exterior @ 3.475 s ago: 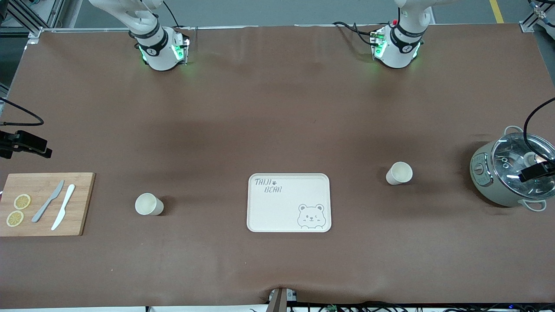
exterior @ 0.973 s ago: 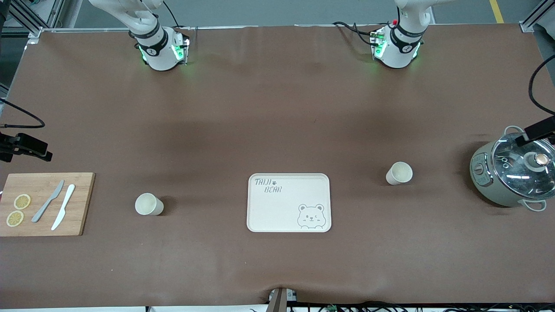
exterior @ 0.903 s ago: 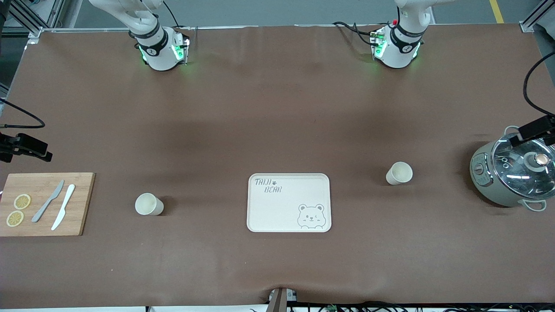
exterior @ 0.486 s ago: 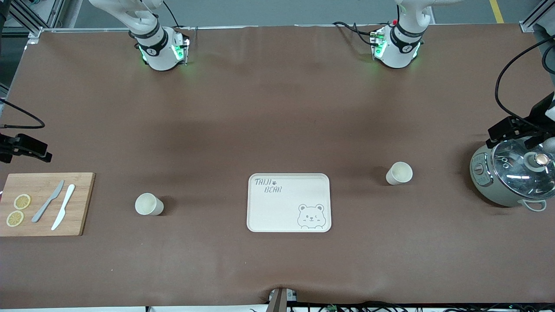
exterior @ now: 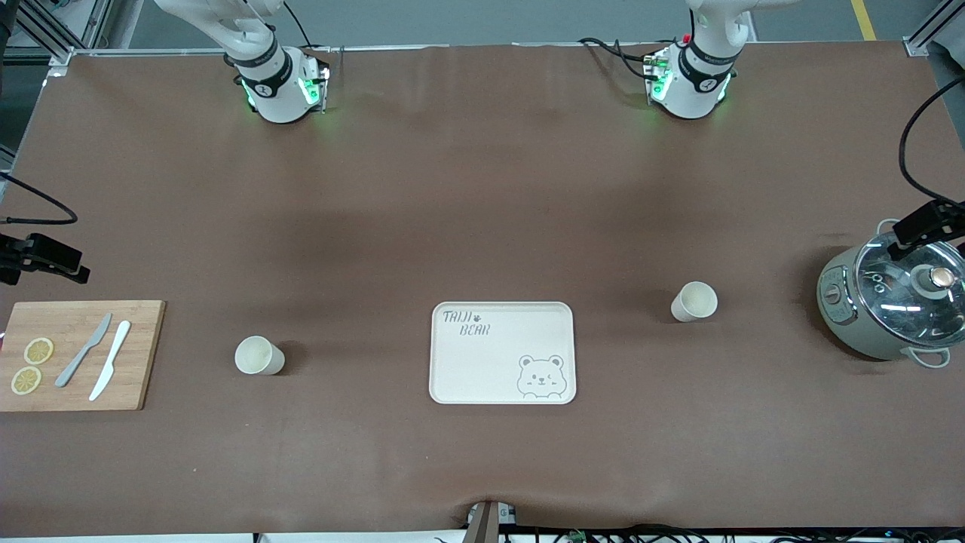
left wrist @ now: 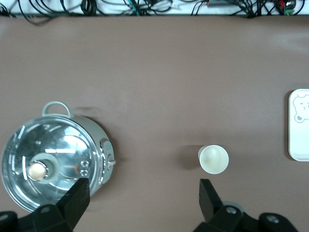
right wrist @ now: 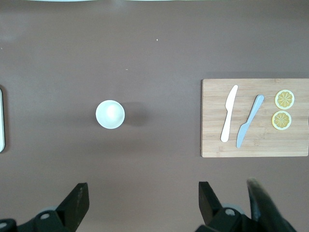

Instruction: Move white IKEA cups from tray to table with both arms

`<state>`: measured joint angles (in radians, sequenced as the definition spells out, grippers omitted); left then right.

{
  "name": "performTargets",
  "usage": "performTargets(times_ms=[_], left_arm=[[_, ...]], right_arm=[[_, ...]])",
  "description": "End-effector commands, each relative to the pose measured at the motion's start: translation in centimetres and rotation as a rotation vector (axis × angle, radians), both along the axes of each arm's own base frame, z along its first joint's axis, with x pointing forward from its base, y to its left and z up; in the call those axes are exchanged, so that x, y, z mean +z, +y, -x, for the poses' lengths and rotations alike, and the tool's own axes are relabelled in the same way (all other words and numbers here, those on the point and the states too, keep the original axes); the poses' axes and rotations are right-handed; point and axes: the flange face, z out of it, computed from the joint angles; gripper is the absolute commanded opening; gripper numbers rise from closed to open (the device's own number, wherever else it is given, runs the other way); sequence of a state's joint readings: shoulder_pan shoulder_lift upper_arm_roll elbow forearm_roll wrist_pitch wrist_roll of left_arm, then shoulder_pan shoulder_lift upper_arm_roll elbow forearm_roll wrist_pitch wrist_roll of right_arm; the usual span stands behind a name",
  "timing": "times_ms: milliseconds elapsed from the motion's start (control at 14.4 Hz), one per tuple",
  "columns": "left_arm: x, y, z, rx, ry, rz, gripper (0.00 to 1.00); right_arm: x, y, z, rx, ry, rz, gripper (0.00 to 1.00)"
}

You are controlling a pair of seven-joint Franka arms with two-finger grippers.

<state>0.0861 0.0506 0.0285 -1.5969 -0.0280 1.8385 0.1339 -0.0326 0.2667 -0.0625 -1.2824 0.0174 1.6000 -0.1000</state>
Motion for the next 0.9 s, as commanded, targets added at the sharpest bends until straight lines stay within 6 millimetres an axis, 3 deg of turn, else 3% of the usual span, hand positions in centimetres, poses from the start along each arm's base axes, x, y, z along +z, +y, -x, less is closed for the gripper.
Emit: performTargets(times_ms=[0, 278, 556, 834], left_arm=[[1.4, 0.1, 0.8, -0.021, 0.012, 0.014, 1.0], [0.3, -2.4, 1.2, -0.128, 0.095, 0.01, 1.0], [-2.1, -6.9, 0.2, -0.299, 0.138, 0.009, 1.0], [-2.5, -7.4, 0.0, -0.272, 0.145, 0.011, 1.0]], right_arm=[[0.1, -0.3, 0.2, -0.016, -0.007, 0.003, 1.0], [0.1, -0.3, 0.2, -0.016, -0.005, 0.003, 1.0], [0.1, -0.4, 0.2, -0.019, -0.007, 0.002, 1.0], [0.2, -0.2, 0.1, -0.015, -0.016, 0.003, 1.0]])
